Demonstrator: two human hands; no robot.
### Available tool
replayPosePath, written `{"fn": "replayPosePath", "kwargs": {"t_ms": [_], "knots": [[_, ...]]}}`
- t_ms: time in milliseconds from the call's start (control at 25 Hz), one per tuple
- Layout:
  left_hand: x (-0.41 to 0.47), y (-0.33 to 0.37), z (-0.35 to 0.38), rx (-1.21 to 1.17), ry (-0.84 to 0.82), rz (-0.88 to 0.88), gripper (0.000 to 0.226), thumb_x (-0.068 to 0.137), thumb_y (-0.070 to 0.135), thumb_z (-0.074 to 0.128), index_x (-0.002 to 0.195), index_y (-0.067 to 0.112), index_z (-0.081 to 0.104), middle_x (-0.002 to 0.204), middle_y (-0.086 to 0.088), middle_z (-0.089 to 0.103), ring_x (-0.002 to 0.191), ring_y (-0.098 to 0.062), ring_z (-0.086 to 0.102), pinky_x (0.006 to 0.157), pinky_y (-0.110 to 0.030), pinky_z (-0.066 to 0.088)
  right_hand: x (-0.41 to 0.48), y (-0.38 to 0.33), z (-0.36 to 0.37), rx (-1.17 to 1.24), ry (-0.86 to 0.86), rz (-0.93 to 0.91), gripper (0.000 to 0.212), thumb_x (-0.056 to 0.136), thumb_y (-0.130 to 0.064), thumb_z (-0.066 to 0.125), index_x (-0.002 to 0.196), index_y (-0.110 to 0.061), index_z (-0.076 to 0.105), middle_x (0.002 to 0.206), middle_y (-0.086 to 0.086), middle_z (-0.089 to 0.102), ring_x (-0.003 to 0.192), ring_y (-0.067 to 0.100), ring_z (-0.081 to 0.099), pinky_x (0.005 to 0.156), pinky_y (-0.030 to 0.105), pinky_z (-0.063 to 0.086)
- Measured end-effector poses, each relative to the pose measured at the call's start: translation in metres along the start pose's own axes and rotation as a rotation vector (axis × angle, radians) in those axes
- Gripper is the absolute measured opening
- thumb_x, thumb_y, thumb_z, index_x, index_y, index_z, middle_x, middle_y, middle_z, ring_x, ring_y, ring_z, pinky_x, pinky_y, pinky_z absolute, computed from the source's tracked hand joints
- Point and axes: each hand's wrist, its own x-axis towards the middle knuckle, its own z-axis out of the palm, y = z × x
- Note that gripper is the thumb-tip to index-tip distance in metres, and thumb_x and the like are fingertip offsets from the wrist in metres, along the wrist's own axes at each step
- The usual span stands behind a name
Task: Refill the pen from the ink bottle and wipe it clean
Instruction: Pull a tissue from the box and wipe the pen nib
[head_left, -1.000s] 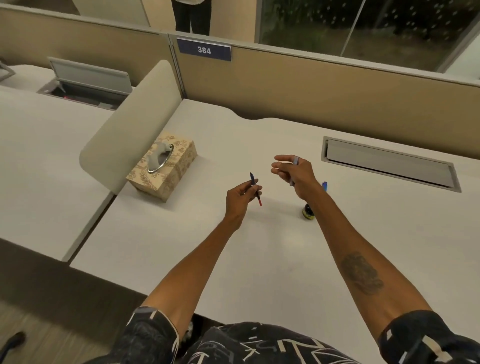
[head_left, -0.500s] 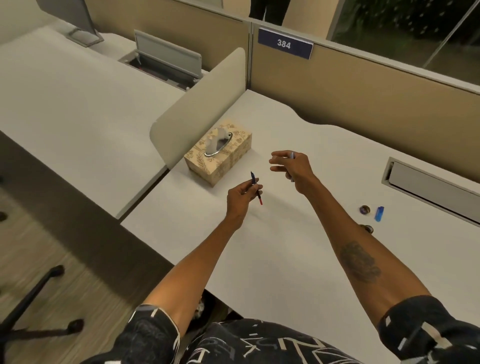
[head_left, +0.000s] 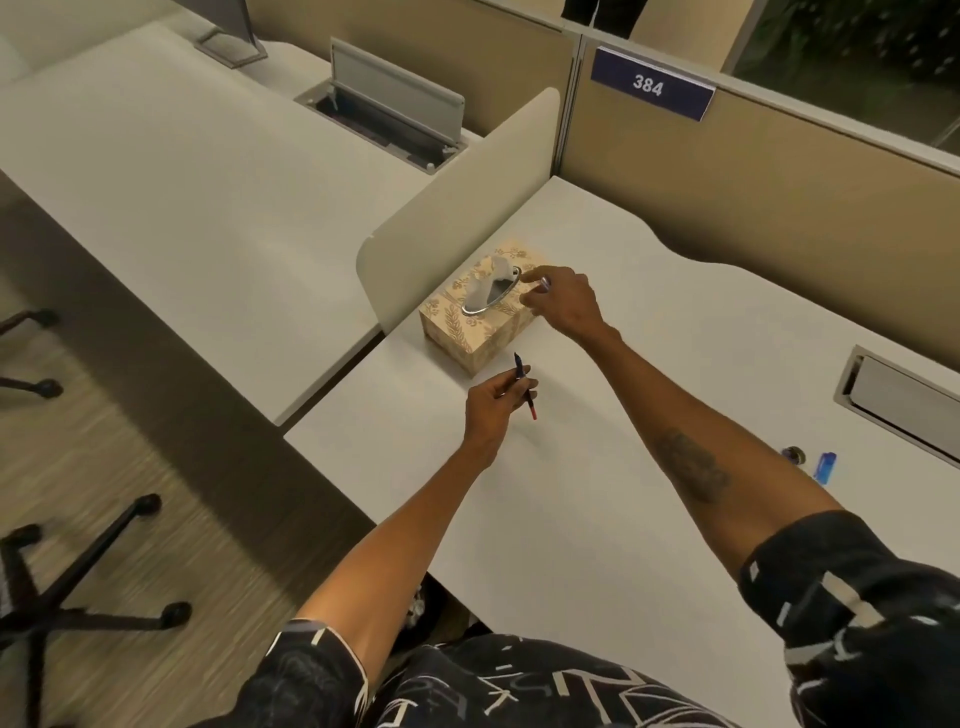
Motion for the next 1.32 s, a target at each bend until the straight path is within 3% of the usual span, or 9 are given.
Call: {"fn": "replayPosePath", "kwargs": {"t_ms": [160,280,400,520,680,1160,1320], "knots": [[0.003,0.000,-0.009,-0.003,0.026,0.004,0.029,0.094,0.012,0.065,0.122,0.003,0.069,0.105,-0.014,0.075,0.100,-0.029,0.073,0.096,-0.036,0.057,0.020,-0.017,0.015,-0.194,-0.071,-0.038,0.051,0.084,-0.032,0.070,0.133,-0.032,0.057,0.136,0.006,0.060,0.118,0.030,0.059,0.092,0.040,0.049],[0.008,0.003,-0.014,-0.028,0.031,0.013,0.029,0.095,0.011,0.065,0.122,0.003,0.068,0.110,-0.015,0.075,0.100,-0.028,0.073,0.092,-0.032,0.058,0.027,-0.028,0.028,-0.272,-0.106,-0.063,0.062,0.084,-0.046,0.070,0.140,-0.034,0.048,0.138,0.007,0.058,0.123,0.031,0.055,0.097,0.043,0.044],[0.015,0.006,-0.016,-0.037,0.039,0.015,0.028,0.095,0.012,0.064,0.122,0.003,0.068,0.117,-0.012,0.073,0.101,-0.026,0.073,0.095,-0.036,0.057,0.034,-0.035,0.041,-0.343,-0.111,-0.063,0.063,0.080,-0.052,0.071,0.137,-0.032,0.052,0.134,0.006,0.062,0.122,0.031,0.057,0.096,0.042,0.045],[0.022,0.009,-0.017,-0.048,0.048,0.015,0.029,0.095,0.011,0.064,0.123,0.002,0.068,0.117,-0.008,0.074,0.100,-0.024,0.074,0.096,-0.037,0.057,0.040,-0.036,0.049,-0.366,-0.078,-0.046,0.043,0.082,-0.042,0.071,0.121,-0.023,0.067,0.122,0.008,0.068,0.111,0.032,0.063,0.087,0.041,0.048],[0.030,0.013,-0.019,-0.072,0.066,0.013,0.032,0.095,0.011,0.064,0.126,0.001,0.065,0.114,-0.013,0.074,0.100,-0.026,0.073,0.095,-0.036,0.057,0.040,-0.035,0.051,-0.326,0.000,-0.060,0.023,0.088,-0.023,0.065,0.107,-0.014,0.074,0.110,0.014,0.072,0.100,0.035,0.066,0.079,0.040,0.051],[0.051,0.023,-0.014,-0.090,0.145,-0.025,0.031,0.096,0.010,0.063,0.126,0.004,0.065,0.101,-0.006,0.076,0.092,-0.018,0.074,0.092,-0.034,0.058,0.036,-0.046,0.028,-0.325,0.043,-0.112,0.023,0.092,-0.023,0.064,0.107,-0.009,0.073,0.114,0.014,0.071,0.097,0.035,0.065,0.069,0.037,0.046],[0.051,0.021,-0.012,-0.086,0.162,-0.035,0.032,0.095,0.011,0.063,0.127,0.004,0.065,0.105,-0.011,0.076,0.096,-0.023,0.073,0.095,-0.037,0.057,0.039,-0.038,0.025,-0.236,0.024,-0.056,0.048,0.084,-0.030,0.073,0.129,-0.021,0.060,0.128,0.010,0.066,0.109,0.033,0.063,0.080,0.043,0.052]]}}
